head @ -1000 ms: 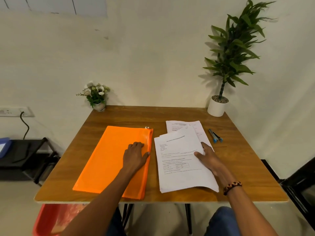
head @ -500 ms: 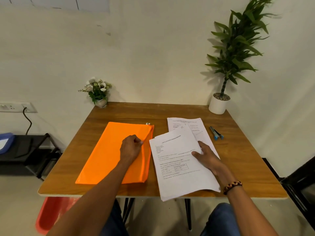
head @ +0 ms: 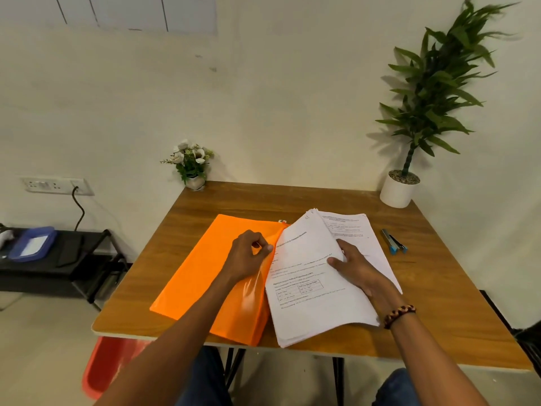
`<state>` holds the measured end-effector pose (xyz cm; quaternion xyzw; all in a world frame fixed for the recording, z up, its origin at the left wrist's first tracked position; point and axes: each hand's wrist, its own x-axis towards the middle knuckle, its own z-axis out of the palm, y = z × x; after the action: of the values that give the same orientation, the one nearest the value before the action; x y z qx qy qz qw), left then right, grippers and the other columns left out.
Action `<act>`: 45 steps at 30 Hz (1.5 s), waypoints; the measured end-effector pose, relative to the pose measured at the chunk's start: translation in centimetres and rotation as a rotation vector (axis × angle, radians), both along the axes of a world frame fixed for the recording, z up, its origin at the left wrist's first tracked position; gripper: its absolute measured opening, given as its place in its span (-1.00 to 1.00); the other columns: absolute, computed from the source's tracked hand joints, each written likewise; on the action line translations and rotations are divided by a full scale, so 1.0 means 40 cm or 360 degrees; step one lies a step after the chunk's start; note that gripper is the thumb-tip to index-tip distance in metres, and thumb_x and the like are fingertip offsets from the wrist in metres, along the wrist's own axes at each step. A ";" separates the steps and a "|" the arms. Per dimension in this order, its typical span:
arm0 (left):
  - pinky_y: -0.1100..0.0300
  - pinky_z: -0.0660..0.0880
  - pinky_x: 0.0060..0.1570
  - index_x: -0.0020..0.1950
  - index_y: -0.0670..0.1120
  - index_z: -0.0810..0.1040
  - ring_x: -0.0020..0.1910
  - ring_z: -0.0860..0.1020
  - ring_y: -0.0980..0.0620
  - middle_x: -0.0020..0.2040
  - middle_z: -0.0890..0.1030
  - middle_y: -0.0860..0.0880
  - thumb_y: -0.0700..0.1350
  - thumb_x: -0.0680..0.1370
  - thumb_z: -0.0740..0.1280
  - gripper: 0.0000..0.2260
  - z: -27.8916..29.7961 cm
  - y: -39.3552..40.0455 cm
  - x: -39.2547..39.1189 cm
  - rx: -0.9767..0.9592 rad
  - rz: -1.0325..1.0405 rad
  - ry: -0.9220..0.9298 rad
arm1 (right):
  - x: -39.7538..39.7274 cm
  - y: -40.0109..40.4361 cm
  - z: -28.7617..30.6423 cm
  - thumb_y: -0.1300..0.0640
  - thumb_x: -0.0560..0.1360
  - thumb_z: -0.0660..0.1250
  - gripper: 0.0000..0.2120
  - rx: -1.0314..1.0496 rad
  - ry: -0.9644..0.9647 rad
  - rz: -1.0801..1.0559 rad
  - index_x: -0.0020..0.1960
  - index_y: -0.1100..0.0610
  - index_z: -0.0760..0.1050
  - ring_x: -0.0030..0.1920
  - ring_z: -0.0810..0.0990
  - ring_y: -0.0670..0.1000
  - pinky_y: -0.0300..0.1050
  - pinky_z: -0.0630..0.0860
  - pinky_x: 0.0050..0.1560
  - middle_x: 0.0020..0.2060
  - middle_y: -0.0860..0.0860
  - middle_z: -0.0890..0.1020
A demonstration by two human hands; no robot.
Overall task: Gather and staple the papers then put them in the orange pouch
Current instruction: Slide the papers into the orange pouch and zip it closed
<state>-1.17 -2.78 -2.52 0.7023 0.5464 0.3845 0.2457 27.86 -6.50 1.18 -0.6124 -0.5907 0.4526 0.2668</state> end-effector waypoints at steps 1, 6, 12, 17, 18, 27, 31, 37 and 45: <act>0.01 0.52 0.03 -0.11 0.04 0.61 0.00 0.53 0.06 -0.05 0.60 0.05 0.00 0.55 0.44 -0.91 -0.003 0.002 -0.002 0.0002 0.0008 0.0017 | -0.008 -0.001 -0.005 0.13 0.66 0.28 -0.59 0.0005 -0.0008 -0.0007 0.44 -0.11 0.26 0.02 0.50 -0.17 -0.31 0.49 -0.14 0.23 -0.23 0.38; -0.12 0.45 0.19 0.16 0.06 0.59 0.29 0.48 -0.09 0.24 0.56 -0.03 0.10 0.61 0.31 -0.80 -0.048 0.026 -0.118 -0.0069 0.0464 0.0214 | -0.025 -0.008 -0.045 0.09 0.67 0.27 -0.55 0.0018 -0.0011 0.0015 0.48 -0.15 0.21 0.17 0.46 -0.11 -0.17 0.51 0.09 0.31 -0.19 0.33; -0.24 0.30 0.33 0.44 0.05 0.41 0.46 0.34 -0.17 0.49 0.38 -0.10 0.20 0.64 0.15 -0.57 -0.122 -0.007 -0.265 -0.0253 0.0627 0.0811 | -0.044 0.016 -0.059 0.07 0.64 0.31 -0.60 0.0029 -0.0005 0.0135 0.39 -0.18 0.26 0.14 0.51 -0.15 -0.18 0.57 0.08 0.34 -0.20 0.35; -0.11 0.48 0.16 0.41 -0.06 0.44 0.28 0.51 -0.17 0.33 0.55 -0.15 0.06 0.68 0.15 -0.64 -0.086 -0.001 -0.276 -0.0190 0.0513 0.0623 | -0.082 0.052 -0.080 0.07 0.62 0.35 -0.55 0.0029 0.0084 0.0100 0.46 -0.12 0.34 0.30 0.52 -0.01 0.08 0.57 0.29 0.45 -0.13 0.40; -0.09 0.49 0.16 0.42 -0.07 0.43 0.26 0.52 -0.17 0.31 0.56 -0.16 0.02 0.67 0.17 -0.65 -0.079 0.002 -0.282 -0.0176 0.0478 0.0611 | -0.090 0.056 -0.084 0.09 0.63 0.34 -0.58 0.0025 0.0113 0.0080 0.44 -0.12 0.35 0.31 0.52 0.00 0.08 0.56 0.30 0.44 -0.12 0.42; -0.09 0.45 0.30 0.47 -0.06 0.39 0.34 0.47 -0.14 0.36 0.53 -0.14 -0.06 0.65 0.26 -0.62 -0.088 -0.016 -0.314 -0.0150 0.0320 0.0604 | -0.143 0.054 -0.121 -0.16 0.62 0.25 -0.58 0.0521 -0.0072 -0.0048 0.42 -0.03 0.36 0.19 0.55 -0.13 -0.19 0.53 0.06 0.26 -0.13 0.54; -0.07 0.47 0.26 0.44 -0.07 0.42 0.33 0.48 -0.14 0.36 0.53 -0.13 -0.11 0.64 0.27 -0.64 -0.110 -0.035 -0.307 -0.0043 0.0335 0.0521 | -0.181 0.049 -0.138 -0.01 0.67 0.24 -0.70 0.0624 -0.0088 -0.0292 0.35 0.06 0.37 0.09 0.58 -0.10 -0.31 0.48 -0.10 0.17 -0.05 0.56; -0.09 0.47 0.26 0.45 -0.07 0.39 0.35 0.44 -0.12 0.38 0.51 -0.10 -0.02 0.68 0.18 -0.65 -0.121 -0.039 -0.316 0.0007 0.0305 0.0465 | -0.267 0.021 -0.151 0.13 0.67 0.24 -0.65 0.0532 0.0096 -0.0426 0.44 0.08 0.31 0.11 0.46 -0.22 -0.41 0.38 -0.03 0.18 -0.15 0.47; -0.03 0.48 0.21 0.43 0.00 0.41 0.30 0.49 -0.03 0.35 0.52 -0.05 0.26 0.65 0.01 -0.50 -0.118 -0.050 -0.316 -0.0070 0.0348 0.0147 | -0.303 0.041 -0.166 -0.13 0.62 0.29 -0.44 0.0104 0.0300 0.0005 0.54 -0.13 0.17 0.36 0.50 0.02 0.17 0.51 0.33 0.41 -0.08 0.46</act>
<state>-13.81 -4.79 -7.25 0.6500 0.6388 0.3641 0.1923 15.75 -4.87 -5.48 -0.5572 -0.5783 0.4892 0.3404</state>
